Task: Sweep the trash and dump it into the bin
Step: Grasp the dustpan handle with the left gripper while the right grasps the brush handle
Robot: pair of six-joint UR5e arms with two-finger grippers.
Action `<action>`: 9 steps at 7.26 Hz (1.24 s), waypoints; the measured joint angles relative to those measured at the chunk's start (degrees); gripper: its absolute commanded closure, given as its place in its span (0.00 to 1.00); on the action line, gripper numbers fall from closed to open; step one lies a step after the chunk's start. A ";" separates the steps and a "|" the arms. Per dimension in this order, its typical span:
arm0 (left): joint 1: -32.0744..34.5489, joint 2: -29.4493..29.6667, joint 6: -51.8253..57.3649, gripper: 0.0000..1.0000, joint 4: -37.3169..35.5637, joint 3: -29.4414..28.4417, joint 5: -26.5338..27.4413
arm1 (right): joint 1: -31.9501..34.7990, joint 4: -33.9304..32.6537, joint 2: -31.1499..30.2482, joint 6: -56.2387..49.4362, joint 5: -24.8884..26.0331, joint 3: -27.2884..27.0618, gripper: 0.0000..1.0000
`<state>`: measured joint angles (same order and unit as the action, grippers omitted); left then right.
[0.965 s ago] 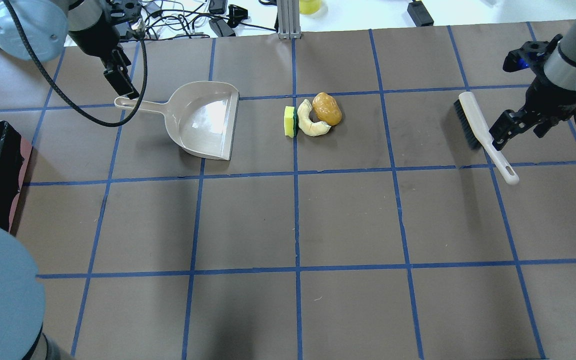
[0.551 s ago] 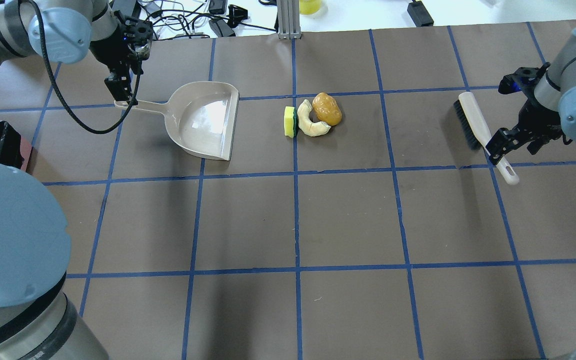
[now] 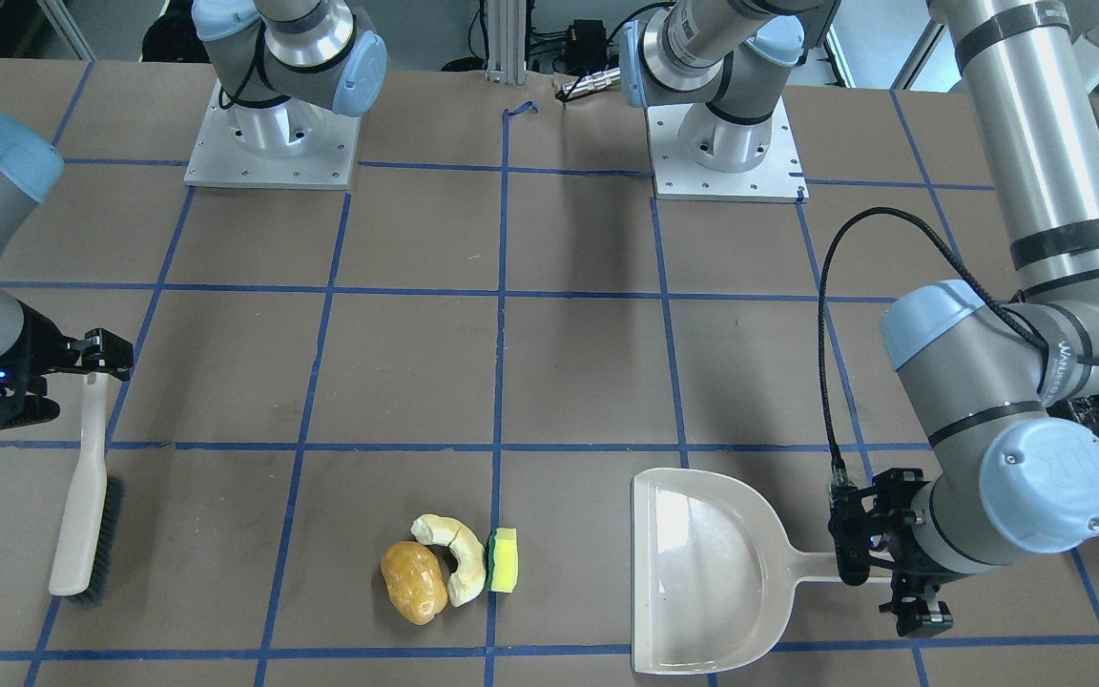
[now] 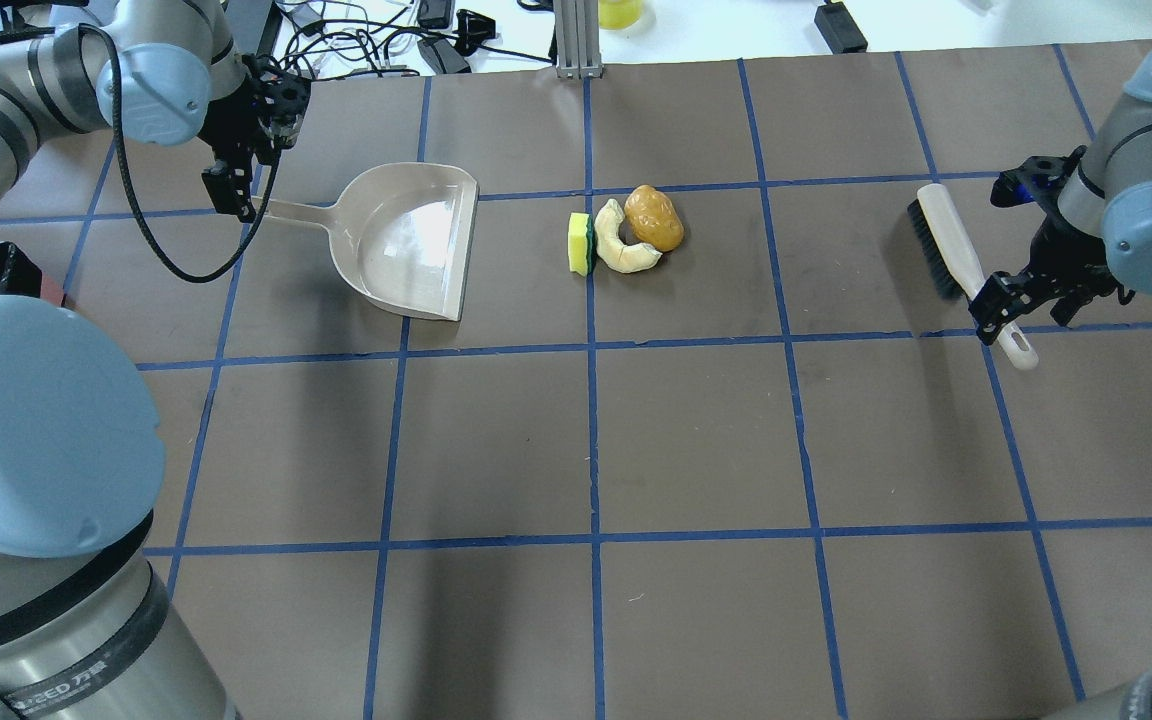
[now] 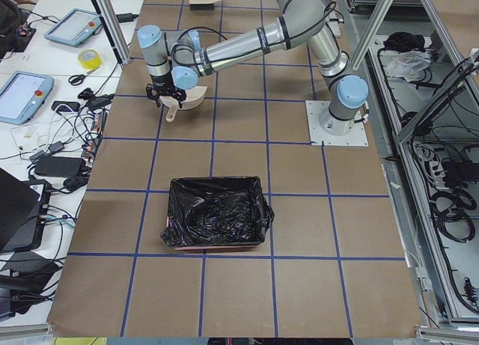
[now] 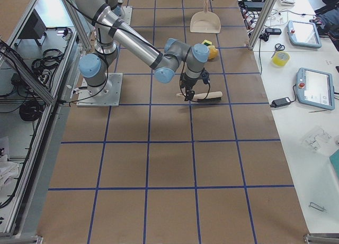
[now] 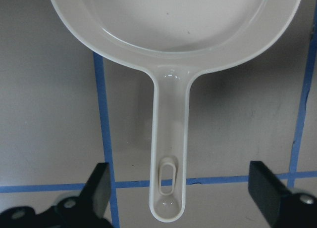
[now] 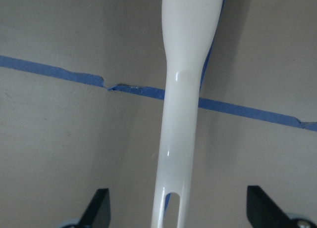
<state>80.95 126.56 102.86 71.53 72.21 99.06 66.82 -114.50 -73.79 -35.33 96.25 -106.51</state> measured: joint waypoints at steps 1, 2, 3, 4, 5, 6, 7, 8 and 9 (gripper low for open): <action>0.00 0.58 0.16 0.02 -1.33 -0.11 0.00 | -0.01 -0.75 0.27 0.19 0.27 -0.92 0.07; 0.03 1.21 0.17 0.02 -2.30 -0.19 -0.01 | -0.02 -1.65 0.68 0.45 0.38 -1.68 0.18; 0.06 1.73 0.11 0.02 -2.88 -0.23 -0.03 | -0.02 -2.31 1.14 0.61 0.41 -2.03 0.45; 0.07 2.00 0.08 0.02 -3.11 -0.25 -0.04 | -0.02 -2.60 1.47 0.63 0.45 -2.15 0.72; 0.11 2.14 0.00 0.02 -3.19 -0.28 -0.04 | -0.02 -2.70 1.58 0.60 0.49 -2.18 0.94; 0.14 2.25 -0.19 0.02 -3.23 -0.30 -0.09 | -0.02 -2.73 1.58 0.65 0.51 -2.16 1.00; 0.16 2.37 -0.36 0.02 -3.23 -0.30 -0.14 | -0.01 -2.74 1.52 0.76 0.52 -2.03 1.00; 0.16 2.48 -0.41 0.02 -3.24 -0.18 -0.26 | 0.04 -2.77 1.39 0.88 0.50 -1.83 1.00; 0.13 2.47 -0.40 0.02 -3.24 0.07 -0.42 | 0.06 -2.81 1.22 1.03 0.46 -1.64 1.00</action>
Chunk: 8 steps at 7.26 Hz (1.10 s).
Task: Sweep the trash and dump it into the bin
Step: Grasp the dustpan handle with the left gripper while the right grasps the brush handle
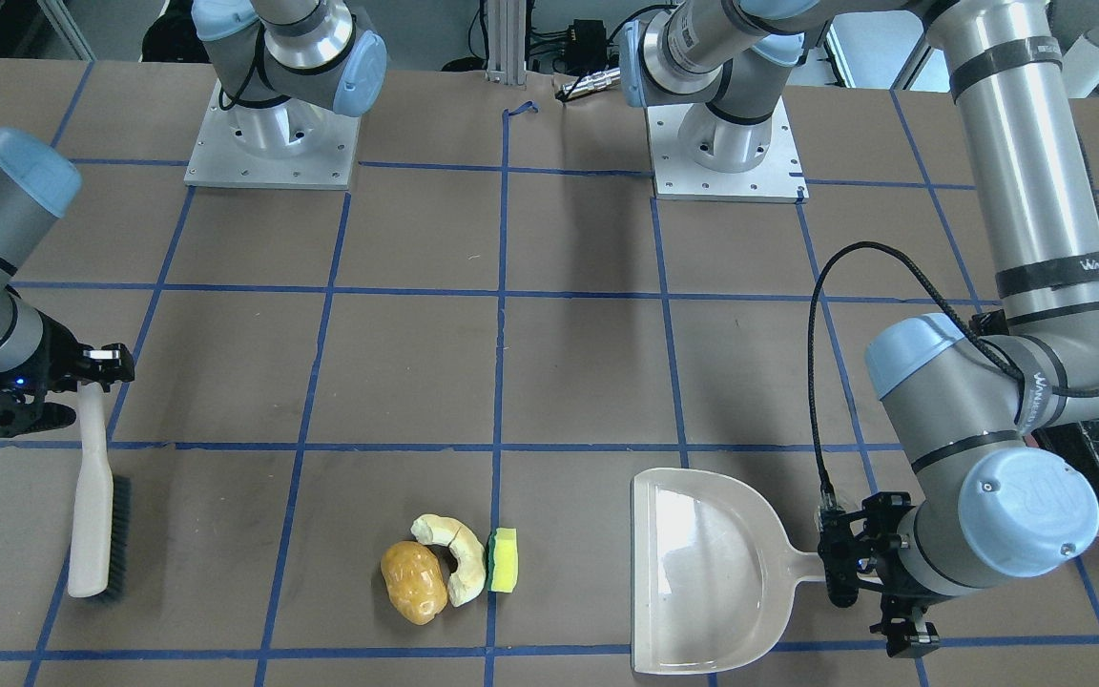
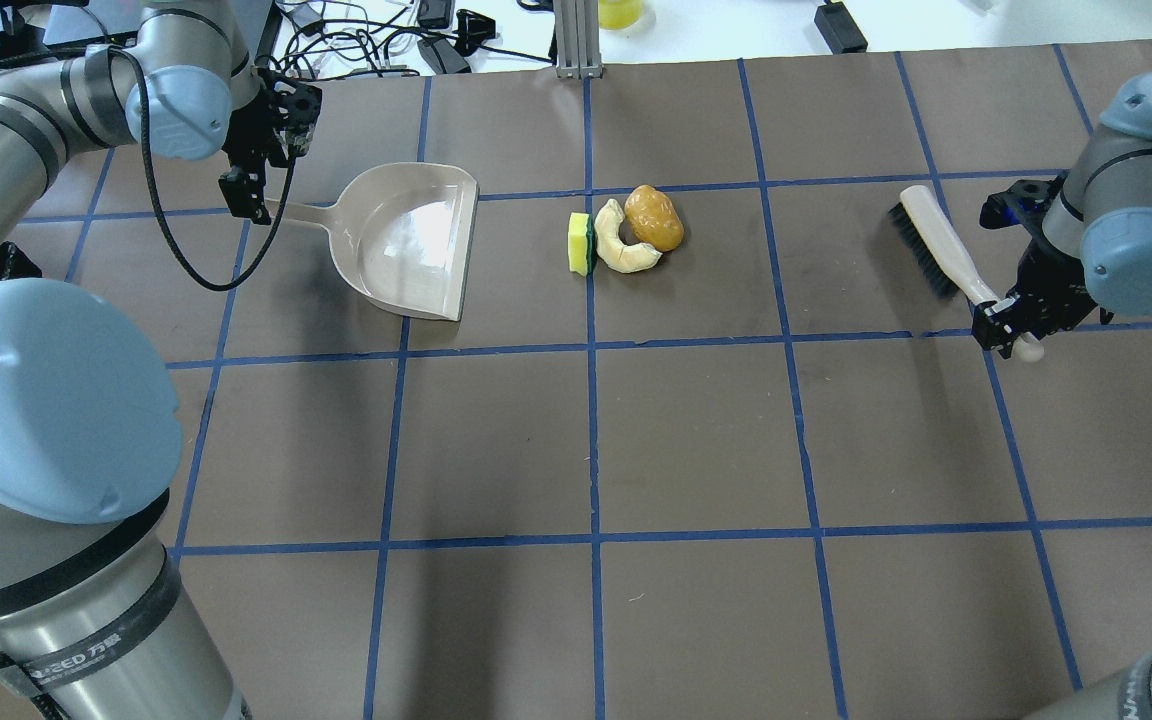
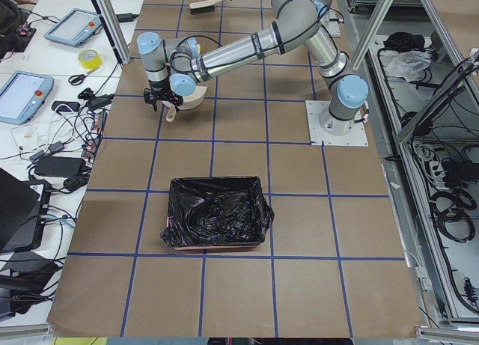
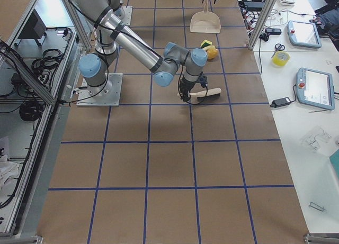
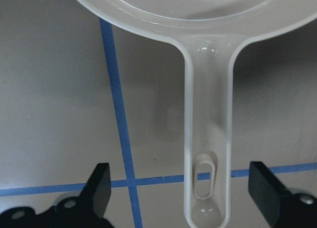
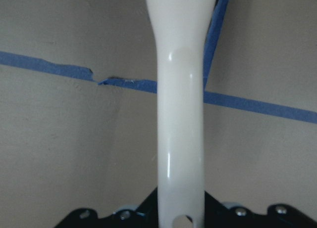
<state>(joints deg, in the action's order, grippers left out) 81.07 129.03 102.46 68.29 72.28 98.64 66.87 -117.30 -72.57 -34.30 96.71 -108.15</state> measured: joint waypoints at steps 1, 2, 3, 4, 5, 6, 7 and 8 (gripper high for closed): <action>-0.01 -0.04 -0.01 0.02 0.00 0.27 -0.09 | 0.03 -0.06 -0.19 0.19 0.02 0.17 1.00; 0.01 -0.07 -0.04 0.02 0.02 0.44 -0.15 | 0.23 0.12 -0.48 1.14 0.07 0.60 1.00; 0.02 -0.12 -0.06 0.02 0.10 0.55 -0.18 | 0.79 0.73 -1.11 3.30 0.03 1.24 1.00; 0.00 -0.15 -0.07 0.02 0.19 0.62 -0.19 | 1.77 1.28 -1.91 5.54 -0.03 1.62 1.00; -0.02 -0.17 -0.07 0.02 0.23 0.68 -0.20 | 2.82 1.66 -2.36 7.27 -0.04 1.79 1.00; -0.02 -0.17 -0.07 0.02 0.25 0.77 -0.22 | 3.53 1.80 -2.38 8.23 -0.05 1.80 1.00; 0.01 -0.13 -0.07 0.02 0.26 0.90 -0.42 | 3.82 1.78 -2.18 8.41 -0.05 1.76 1.00; 0.02 -0.11 -0.09 0.02 0.25 1.10 -0.74 | 3.92 1.71 -1.87 8.31 0.03 1.63 0.85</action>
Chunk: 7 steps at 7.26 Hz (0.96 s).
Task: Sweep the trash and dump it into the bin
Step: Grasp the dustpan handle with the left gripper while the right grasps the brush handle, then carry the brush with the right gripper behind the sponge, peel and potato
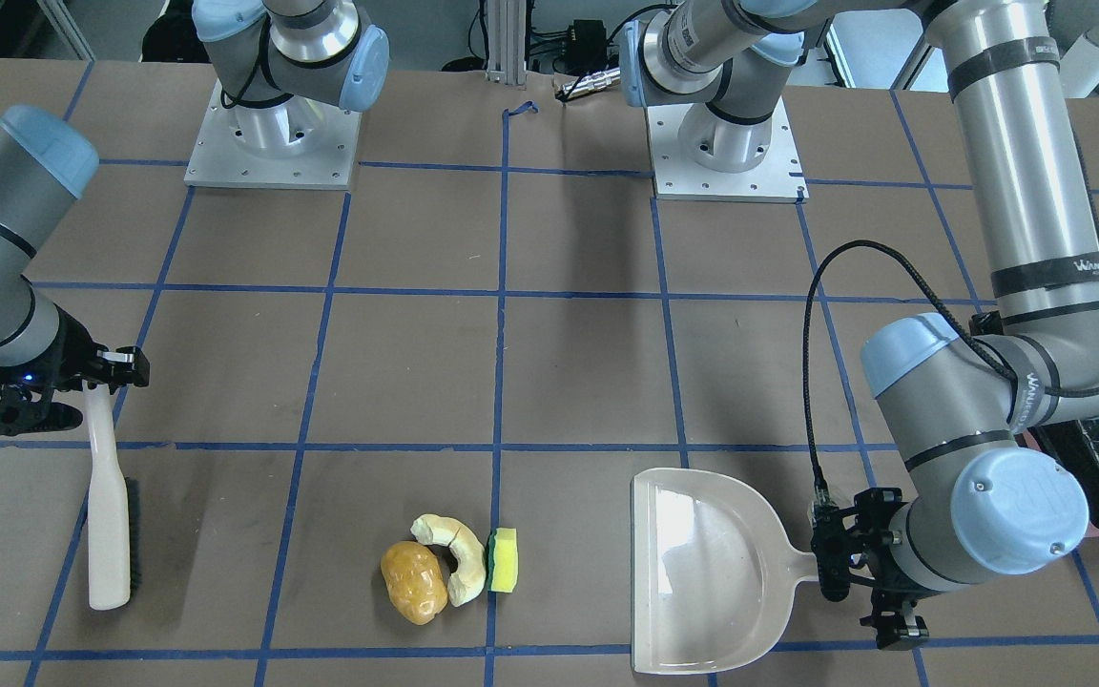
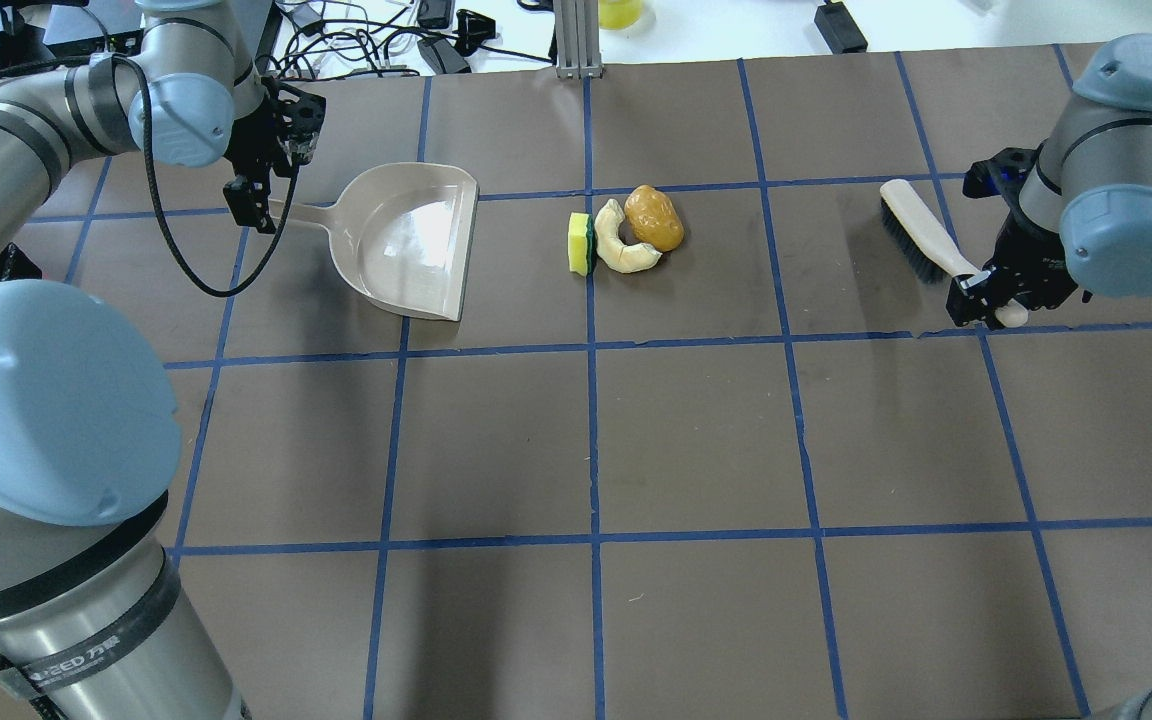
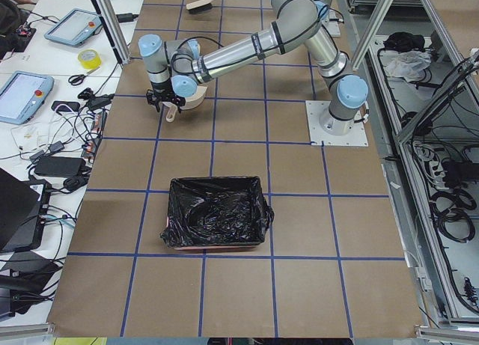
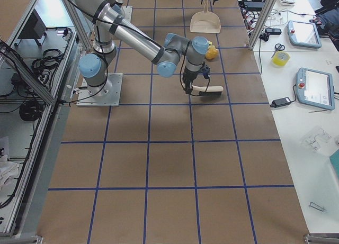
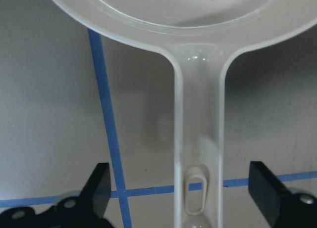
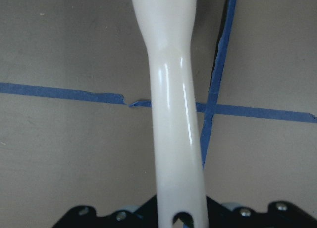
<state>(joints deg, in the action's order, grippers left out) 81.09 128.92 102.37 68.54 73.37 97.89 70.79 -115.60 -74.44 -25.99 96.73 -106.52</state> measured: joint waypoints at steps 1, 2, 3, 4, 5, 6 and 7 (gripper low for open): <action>-0.05 -0.06 -0.22 0.05 -0.06 0.33 -0.16 | 0.01 -0.04 0.31 -0.12 0.38 -0.23 0.54; -0.15 -0.19 -0.54 0.27 -0.11 0.66 -0.21 | -0.01 -0.06 0.61 -0.26 1.08 -0.38 0.46; -0.39 -0.31 -0.48 0.38 -0.14 0.84 -0.21 | -0.02 -0.06 1.08 -0.38 1.73 -0.48 0.40; -0.65 -0.44 -0.22 0.42 -0.15 0.92 -0.17 | -0.03 -0.06 1.59 -0.44 2.01 -0.53 0.41; -0.75 -0.60 -0.12 0.56 -0.14 0.98 -0.11 | -0.09 -0.06 2.08 -0.48 2.15 -0.58 0.41; -0.75 -0.73 -0.06 0.80 -0.10 1.03 -0.09 | -0.15 -0.07 2.48 -0.52 2.18 -0.68 0.43; -0.79 -0.83 -0.01 0.97 -0.08 1.04 -0.08 | -0.21 -0.11 2.74 -0.54 2.17 -0.79 0.60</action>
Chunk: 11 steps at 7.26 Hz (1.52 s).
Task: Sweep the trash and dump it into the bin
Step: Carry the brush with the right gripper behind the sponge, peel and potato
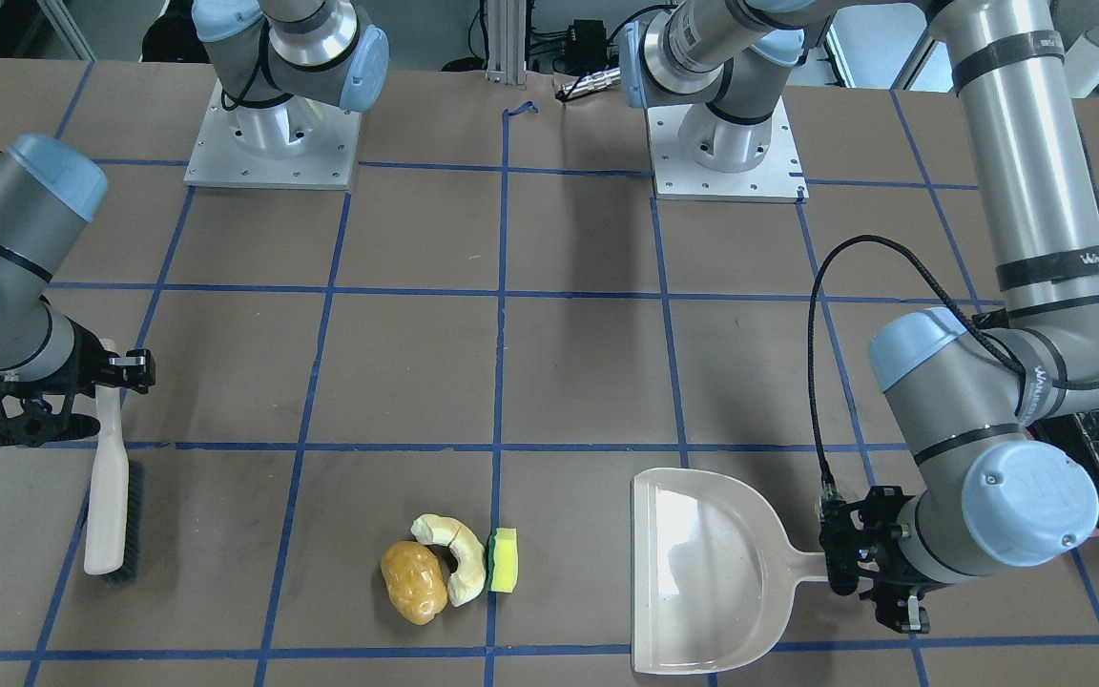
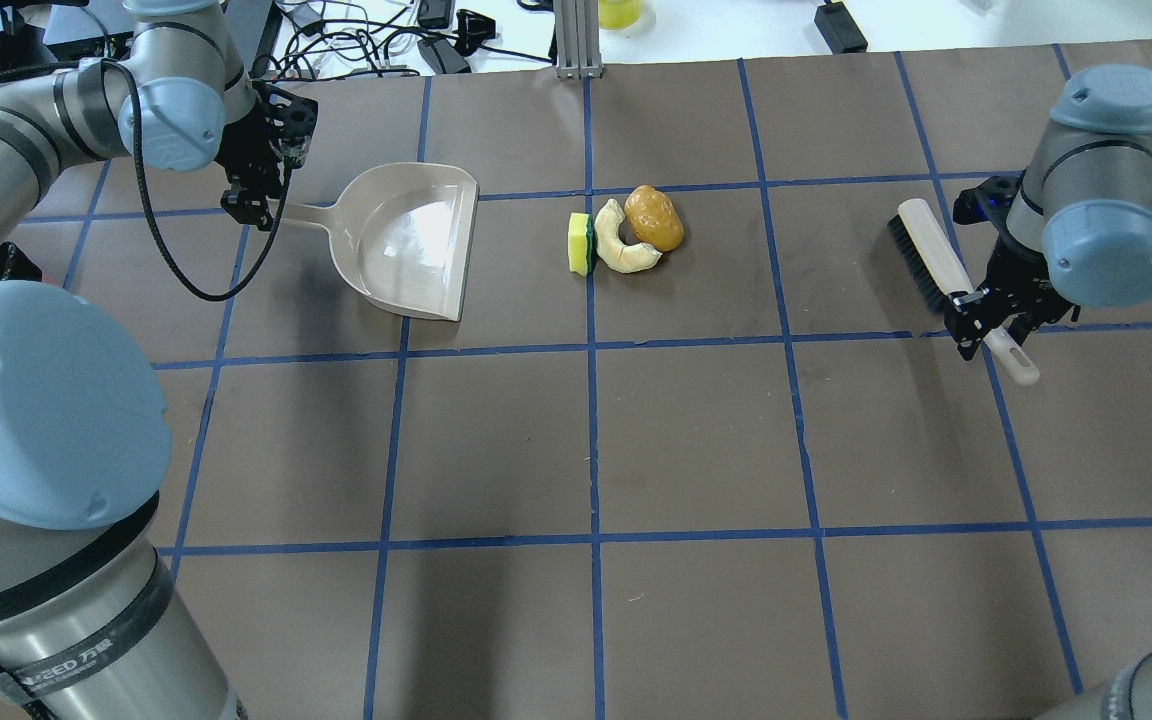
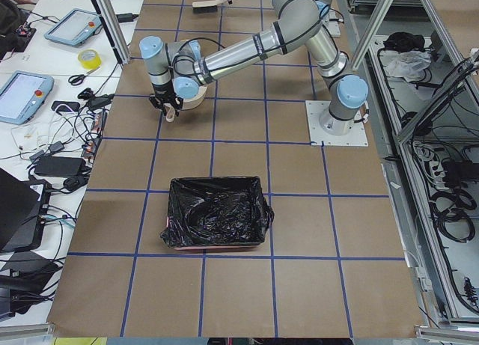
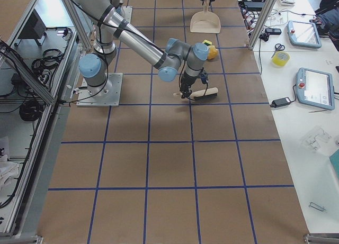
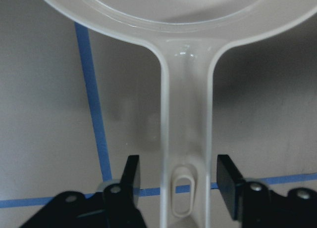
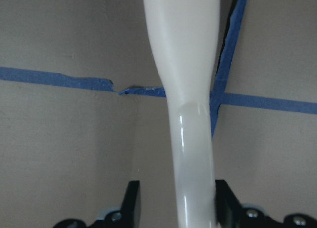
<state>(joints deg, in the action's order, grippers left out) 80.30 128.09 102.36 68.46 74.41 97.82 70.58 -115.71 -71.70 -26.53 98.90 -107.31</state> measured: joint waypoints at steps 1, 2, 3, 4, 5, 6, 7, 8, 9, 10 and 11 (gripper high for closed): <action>-0.01 -0.09 0.02 1.00 0.01 -0.02 0.03 | -0.05 -0.07 0.10 -0.01 -0.02 -0.05 0.74; 0.00 -0.16 0.03 1.00 0.01 -0.04 0.06 | -0.07 -0.19 0.11 0.01 -0.02 -0.02 0.81; 0.04 -0.19 0.03 1.00 0.01 -0.05 0.10 | -0.08 -0.36 0.04 0.04 -0.01 0.14 0.89; 0.11 -0.23 0.03 1.00 0.03 -0.12 0.15 | -0.11 -0.44 -0.16 0.06 0.03 0.33 1.00; 0.29 -0.29 -0.06 1.00 0.21 -0.19 0.19 | -0.15 -0.47 -0.33 0.07 0.04 0.45 1.00; 0.56 -0.34 -0.26 1.00 0.50 -0.29 0.28 | -0.16 -0.48 -0.47 0.14 0.02 0.54 1.00; 0.74 -0.35 -0.37 1.00 0.64 -0.32 0.39 | -0.16 -0.36 -0.74 0.46 0.04 0.65 1.00; 0.84 -0.35 -0.51 1.00 0.68 -0.31 0.48 | 0.06 -0.03 -1.23 1.81 0.04 0.75 1.00; 0.87 -0.36 -0.65 1.00 0.70 -0.23 0.51 | 1.17 0.27 -1.77 4.46 0.59 0.87 1.00; 0.90 -0.32 -0.71 1.00 0.71 -0.13 0.55 | 3.98 0.65 -1.96 7.80 1.92 1.52 1.00; 0.90 -0.18 -0.76 1.00 0.71 -0.09 0.59 | 7.95 1.94 -1.55 12.41 2.90 3.19 1.00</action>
<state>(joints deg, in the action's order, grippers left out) 81.21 127.92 101.59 69.17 74.32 98.40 78.53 -113.77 -73.25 -14.12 101.81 -104.12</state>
